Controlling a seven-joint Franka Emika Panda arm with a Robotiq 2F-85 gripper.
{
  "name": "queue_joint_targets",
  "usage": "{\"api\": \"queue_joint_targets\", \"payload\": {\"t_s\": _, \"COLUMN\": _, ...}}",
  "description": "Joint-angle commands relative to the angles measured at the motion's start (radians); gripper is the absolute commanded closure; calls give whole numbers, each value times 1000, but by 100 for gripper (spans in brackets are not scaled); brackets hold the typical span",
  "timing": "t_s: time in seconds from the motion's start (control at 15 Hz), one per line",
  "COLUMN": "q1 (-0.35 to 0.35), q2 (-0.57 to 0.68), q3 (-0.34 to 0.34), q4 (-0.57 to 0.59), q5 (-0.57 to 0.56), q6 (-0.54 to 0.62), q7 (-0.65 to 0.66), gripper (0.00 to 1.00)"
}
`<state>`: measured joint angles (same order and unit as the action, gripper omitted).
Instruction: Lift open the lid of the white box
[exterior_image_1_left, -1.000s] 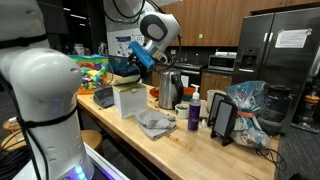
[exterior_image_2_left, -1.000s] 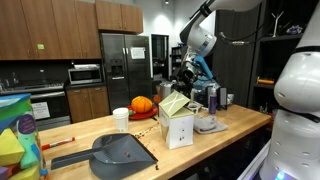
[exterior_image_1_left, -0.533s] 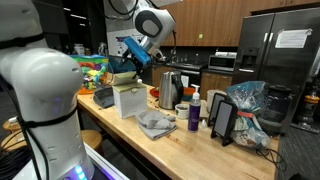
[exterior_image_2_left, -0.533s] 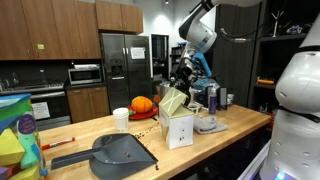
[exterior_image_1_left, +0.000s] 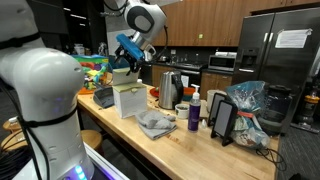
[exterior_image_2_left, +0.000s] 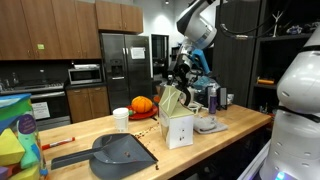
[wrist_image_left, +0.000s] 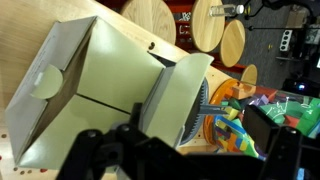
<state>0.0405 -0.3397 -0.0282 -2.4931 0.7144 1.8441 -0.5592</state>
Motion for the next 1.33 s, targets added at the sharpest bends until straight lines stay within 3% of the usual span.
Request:
{"api": "queue_joint_targets", "payload": {"t_s": 0.0, "q1": 17, "q2": -63, "q3": 14, "q4": -32, "q5": 7, "q6": 21, "q7": 29, "gripper": 0}}
{"api": "queue_joint_targets", "payload": {"t_s": 0.33, "q1": 44, "q2": -103, "q3": 39, "q4": -50, "q5": 13, "q6": 59, "q7": 35, "gripper": 0}}
{"api": "queue_joint_targets", "payload": {"t_s": 1.27, "q1": 156, "q2": -148, "q3": 67, "q4": -107, "q5": 70, "q6": 320, "q7": -29, "gripper": 0}}
